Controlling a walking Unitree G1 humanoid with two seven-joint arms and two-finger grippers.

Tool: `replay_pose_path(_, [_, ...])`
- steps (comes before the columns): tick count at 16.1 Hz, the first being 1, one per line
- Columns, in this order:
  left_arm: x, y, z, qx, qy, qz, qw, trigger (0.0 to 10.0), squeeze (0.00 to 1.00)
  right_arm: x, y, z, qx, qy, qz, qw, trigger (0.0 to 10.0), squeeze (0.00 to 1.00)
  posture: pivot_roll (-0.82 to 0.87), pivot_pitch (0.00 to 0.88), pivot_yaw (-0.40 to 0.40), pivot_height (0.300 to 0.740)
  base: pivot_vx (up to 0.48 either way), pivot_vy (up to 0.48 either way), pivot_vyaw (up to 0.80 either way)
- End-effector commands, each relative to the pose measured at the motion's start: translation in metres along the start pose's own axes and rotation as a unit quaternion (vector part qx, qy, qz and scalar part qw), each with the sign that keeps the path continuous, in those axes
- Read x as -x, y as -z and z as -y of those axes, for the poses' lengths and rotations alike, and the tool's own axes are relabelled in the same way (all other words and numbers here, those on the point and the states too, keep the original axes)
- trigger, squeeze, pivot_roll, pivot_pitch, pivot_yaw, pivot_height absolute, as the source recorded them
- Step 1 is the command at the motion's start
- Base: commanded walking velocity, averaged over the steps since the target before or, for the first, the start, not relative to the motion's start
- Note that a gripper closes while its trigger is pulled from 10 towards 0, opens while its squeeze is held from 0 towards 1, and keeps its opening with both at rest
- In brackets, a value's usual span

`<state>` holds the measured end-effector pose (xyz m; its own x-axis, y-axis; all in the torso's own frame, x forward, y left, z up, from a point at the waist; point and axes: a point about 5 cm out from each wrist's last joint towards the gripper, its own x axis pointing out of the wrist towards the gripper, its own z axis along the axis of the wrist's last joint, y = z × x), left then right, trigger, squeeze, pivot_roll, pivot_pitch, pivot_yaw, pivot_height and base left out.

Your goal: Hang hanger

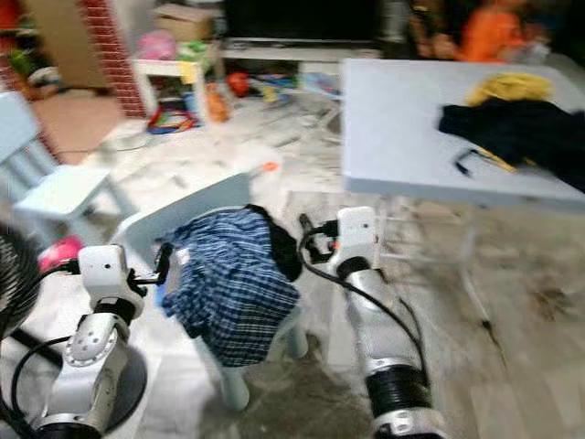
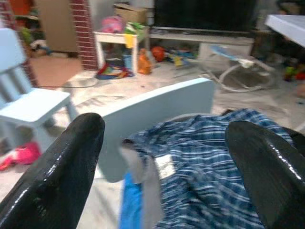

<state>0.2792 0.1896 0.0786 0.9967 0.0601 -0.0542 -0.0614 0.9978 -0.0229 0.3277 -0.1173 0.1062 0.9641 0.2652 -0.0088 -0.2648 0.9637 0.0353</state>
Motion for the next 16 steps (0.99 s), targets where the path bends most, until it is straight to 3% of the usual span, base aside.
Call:
replay_pose_path(1, [-0.0007,-0.0012,0.0007,0.000,0.007,-0.001,1.000,10.0,0.00,-0.0004,-0.0051,0.0016,0.013,-0.004,0.007,1.000,10.0,0.00,-0.03,0.000,0.015,0.740,0.240,0.000,0.80])
replay_pose_path(4, [-0.0007,-0.0008,0.0011,0.000,0.009,-0.003,1.000,10.0,0.00,-0.0002,-0.0048,0.0013,0.004,-0.003,0.008,1.000,10.0,0.00,-0.02,0.000,0.017,0.740,0.240,0.000,0.70])
replay_pose_path(10, [-0.0011,-0.0010,0.0020,-0.001,0.011,-0.004,1.000,10.0,0.00,-0.0014,-0.0055,0.0015,-0.001,-0.002,0.008,1.000,10.0,0.00,-0.02,0.000,0.018,0.740,0.244,0.000,0.00])
replay_pose_path(16, [-0.0003,0.0074,0.0064,0.019,-0.002,-0.037,0.999,10.0,0.00,-0.0024,-0.0064,0.0012,0.004,-0.002,0.007,1.000,10.0,0.00,-0.02,0.000,0.014,0.740,0.000,0.000,0.00])
